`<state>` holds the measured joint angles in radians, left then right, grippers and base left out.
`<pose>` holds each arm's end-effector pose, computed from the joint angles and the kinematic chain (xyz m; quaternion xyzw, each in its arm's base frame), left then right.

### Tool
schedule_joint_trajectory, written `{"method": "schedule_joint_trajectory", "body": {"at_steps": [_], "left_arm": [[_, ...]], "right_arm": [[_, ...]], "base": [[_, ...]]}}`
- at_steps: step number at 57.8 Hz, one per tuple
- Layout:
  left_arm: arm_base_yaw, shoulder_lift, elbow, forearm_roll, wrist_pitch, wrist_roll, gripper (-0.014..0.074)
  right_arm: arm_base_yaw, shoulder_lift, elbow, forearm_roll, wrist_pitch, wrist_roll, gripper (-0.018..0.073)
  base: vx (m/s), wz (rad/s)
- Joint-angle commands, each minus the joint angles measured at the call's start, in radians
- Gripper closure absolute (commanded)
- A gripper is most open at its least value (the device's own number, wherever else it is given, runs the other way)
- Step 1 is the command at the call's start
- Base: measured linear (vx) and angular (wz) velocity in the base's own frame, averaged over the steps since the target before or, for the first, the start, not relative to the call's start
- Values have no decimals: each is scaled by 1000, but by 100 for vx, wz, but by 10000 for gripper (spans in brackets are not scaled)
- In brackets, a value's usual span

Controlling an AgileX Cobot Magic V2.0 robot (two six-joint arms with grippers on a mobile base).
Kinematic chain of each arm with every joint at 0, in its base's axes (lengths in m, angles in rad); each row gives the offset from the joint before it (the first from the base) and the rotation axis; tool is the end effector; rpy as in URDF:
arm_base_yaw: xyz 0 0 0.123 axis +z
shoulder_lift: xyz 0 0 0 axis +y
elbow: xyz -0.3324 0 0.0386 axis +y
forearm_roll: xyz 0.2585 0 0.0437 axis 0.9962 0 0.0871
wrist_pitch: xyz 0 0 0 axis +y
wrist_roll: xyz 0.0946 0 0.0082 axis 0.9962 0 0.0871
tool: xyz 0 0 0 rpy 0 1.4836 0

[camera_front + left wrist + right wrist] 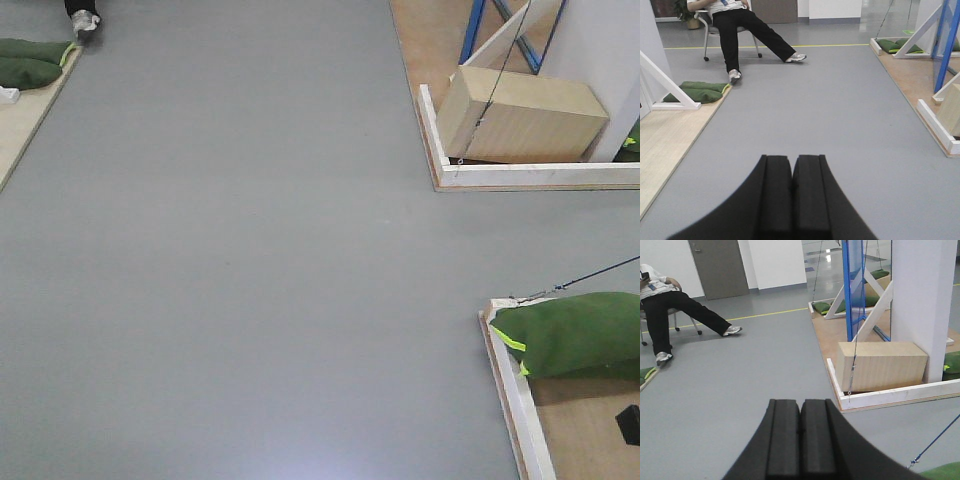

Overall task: Move to blue door and open it
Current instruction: 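Drive the base forward toward the blue door beside the wooden platform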

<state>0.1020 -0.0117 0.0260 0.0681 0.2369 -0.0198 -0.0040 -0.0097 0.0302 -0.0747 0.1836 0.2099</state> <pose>0.0197 0.0035 0.1822 -0.0264 0.7620 0.0540 0.6448 0.0209 -0.0014 0.1857 0.0569 0.7449 0.0389 0.6636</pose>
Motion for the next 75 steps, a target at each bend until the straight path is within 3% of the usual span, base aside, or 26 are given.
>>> {"method": "schedule_joint_trajectory", "body": {"at_steps": [1,40,53,75], "left_arm": [[-2,-18,-26,-3,-82,-7,524],[-1,-18,-26,-3,-83,-7,524],[67,-21,-26,-3,-83,-7,524],[72,-18,-26,-3,-83,-7,524]], "right_arm": [[2,-11,1,-7,-84,-10,548],[12,-20,1,-7,-85,-10,548],[12,-21,1,-7,-85,-10,548],[11,-21,1,-7,-84,-10,548]], "base": [[2,0],[11,-4],[24,-10],[31,-6]]}}
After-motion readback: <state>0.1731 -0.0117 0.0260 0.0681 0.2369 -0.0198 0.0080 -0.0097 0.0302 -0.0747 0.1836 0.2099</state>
